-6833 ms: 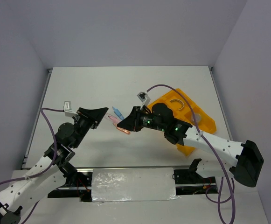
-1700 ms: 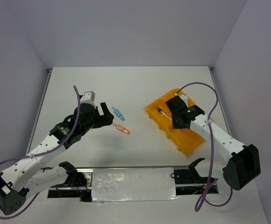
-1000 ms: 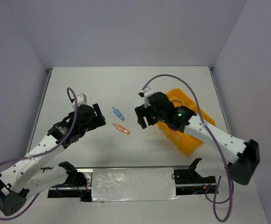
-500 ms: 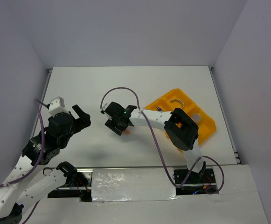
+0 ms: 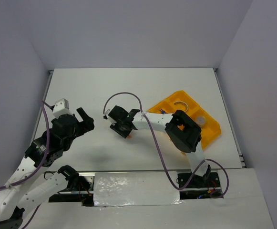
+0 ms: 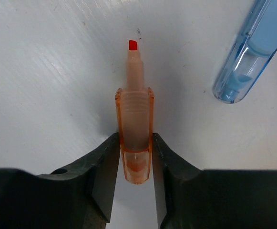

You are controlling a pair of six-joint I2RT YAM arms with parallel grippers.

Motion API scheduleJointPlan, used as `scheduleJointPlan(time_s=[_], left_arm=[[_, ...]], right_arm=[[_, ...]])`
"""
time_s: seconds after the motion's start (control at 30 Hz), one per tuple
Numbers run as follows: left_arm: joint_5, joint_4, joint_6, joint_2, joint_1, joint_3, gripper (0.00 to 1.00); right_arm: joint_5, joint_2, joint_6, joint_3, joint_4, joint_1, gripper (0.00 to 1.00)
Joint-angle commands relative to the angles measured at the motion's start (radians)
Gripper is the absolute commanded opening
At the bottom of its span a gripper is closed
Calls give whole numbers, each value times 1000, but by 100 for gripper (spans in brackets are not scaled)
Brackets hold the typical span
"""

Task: Sort the stationery into containers
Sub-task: Pick up the pen from the center of the board.

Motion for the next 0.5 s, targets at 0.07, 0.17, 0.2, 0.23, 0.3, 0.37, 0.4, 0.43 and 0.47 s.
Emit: scheduleJointPlan(time_s=[0.07,0.17,0.2,0.23,0.3,0.37,0.4,0.43,0.47], left_arm=[[11,39,17,3,4,3,99],[37,65,13,3,4,-19,99],[44,74,8,0,4,-26,99],[72,97,5,1,5,-42,99],[113,129,-4,0,4,-59,99],[199,196,-21,1,4,-90,99],[231,227,-42,1,4,-102,99],[271,267,-49,1,4,-134,99],[354,313,-53,0,5,-150,99]], right_arm=[[-68,-13,24,-68,6,-1,21],[-84,-76,53,-94,45,2,0],[-84,-100,75,-106,60,5,0],[-102,-152,75,-131,90,7,0],[-108,-215,142,-161,126,13,0],[-84,-324,188,-223,202,19,0],[-75,-365,246,-250,235,24,0],[-70,-404,274,-314,309,34,0],[-46,-483,300,-344,350,41,0]])
